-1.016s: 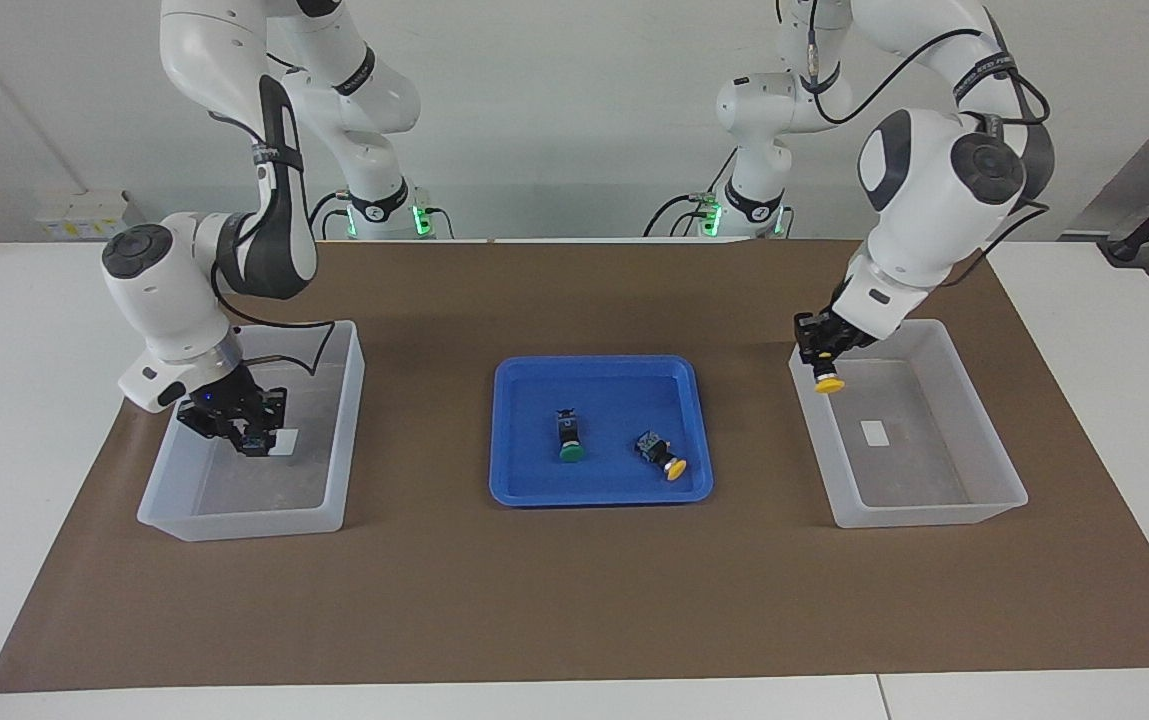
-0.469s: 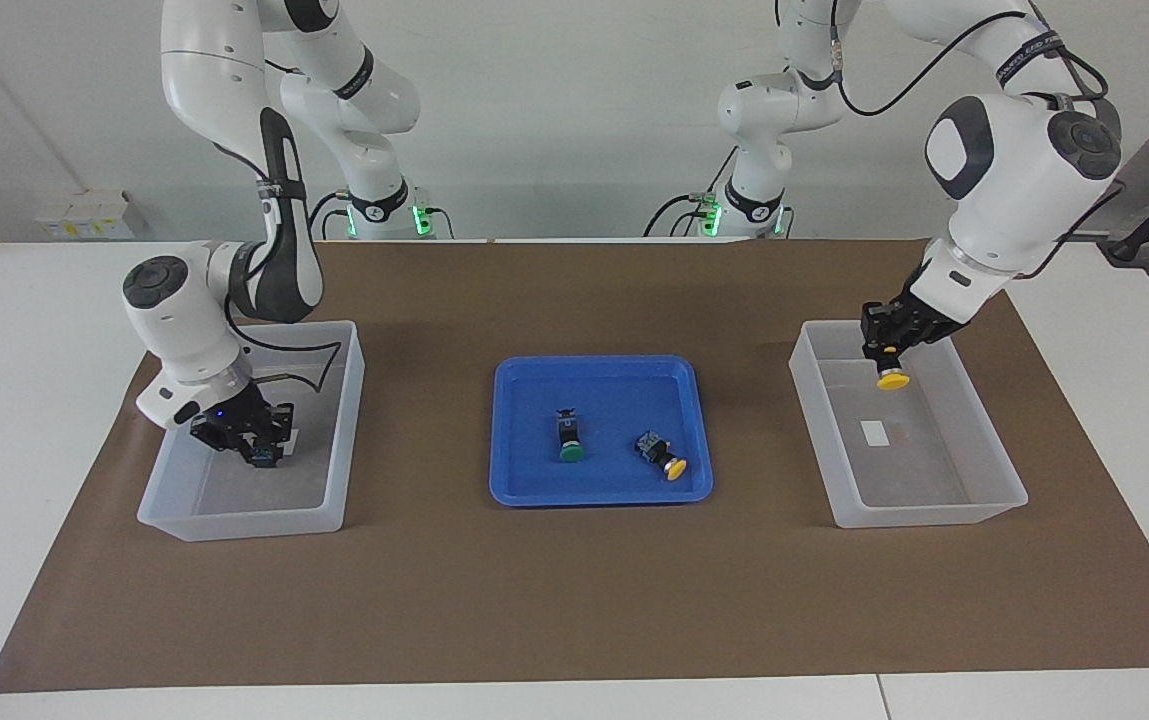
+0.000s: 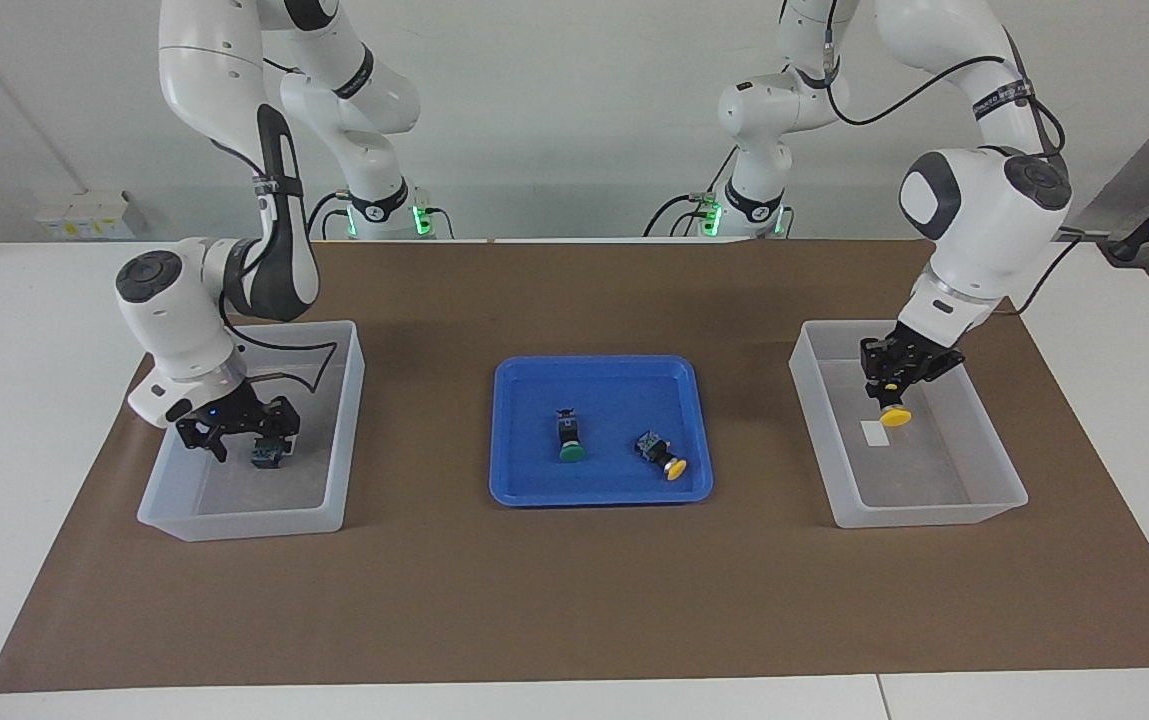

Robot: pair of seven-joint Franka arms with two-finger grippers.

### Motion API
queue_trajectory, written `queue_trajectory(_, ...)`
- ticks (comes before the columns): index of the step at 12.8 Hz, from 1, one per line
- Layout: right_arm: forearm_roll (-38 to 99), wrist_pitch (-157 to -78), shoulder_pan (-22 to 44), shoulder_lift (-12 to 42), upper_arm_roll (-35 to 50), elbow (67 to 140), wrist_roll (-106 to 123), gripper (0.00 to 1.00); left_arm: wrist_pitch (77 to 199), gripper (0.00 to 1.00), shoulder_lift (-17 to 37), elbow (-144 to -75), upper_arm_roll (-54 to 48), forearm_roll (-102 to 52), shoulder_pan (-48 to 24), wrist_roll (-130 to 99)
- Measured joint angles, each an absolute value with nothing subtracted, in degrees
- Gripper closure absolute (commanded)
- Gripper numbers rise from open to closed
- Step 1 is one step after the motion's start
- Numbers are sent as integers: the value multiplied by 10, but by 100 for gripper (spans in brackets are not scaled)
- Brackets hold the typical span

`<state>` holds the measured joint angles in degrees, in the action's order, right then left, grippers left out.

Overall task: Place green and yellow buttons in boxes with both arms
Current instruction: 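Drop yellow button with the left gripper while the right gripper drops green, then return the left gripper to the tray while the right gripper reaches green button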

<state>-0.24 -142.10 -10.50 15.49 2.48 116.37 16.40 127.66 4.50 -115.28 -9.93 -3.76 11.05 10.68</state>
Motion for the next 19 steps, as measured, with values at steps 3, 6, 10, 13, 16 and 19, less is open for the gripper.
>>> queue_trajectory(3, -2, -1353, -93, 131, 30, 1126, 158, 0, 1325, 17, 44, -1185, -99, -38, 124, 129)
queue_trajectory(6, -2, -1300, -52, 123, 32, 1078, 76, 0, 1330, 0, 40, -1186, -101, -38, 123, 130)
queue_trajectory(10, -2, -1306, 53, 127, 34, 1071, -86, 0, 1318, 0, 35, -1174, -107, -38, 116, 121)
queue_trajectory(13, -2, -1340, 109, 143, 35, 1069, -155, 0, 1307, 0, 35, -1159, -108, -38, 91, 67)
queue_trajectory(16, -2, -1356, 166, 169, 35, 1057, -199, 0, 1307, 0, 35, -1154, -110, -39, 54, -18)
queue_trajectory(19, -2, -1379, 214, 195, 35, 1047, -248, 0, 1308, 0, 35, -1151, -110, -39, 12, -119)
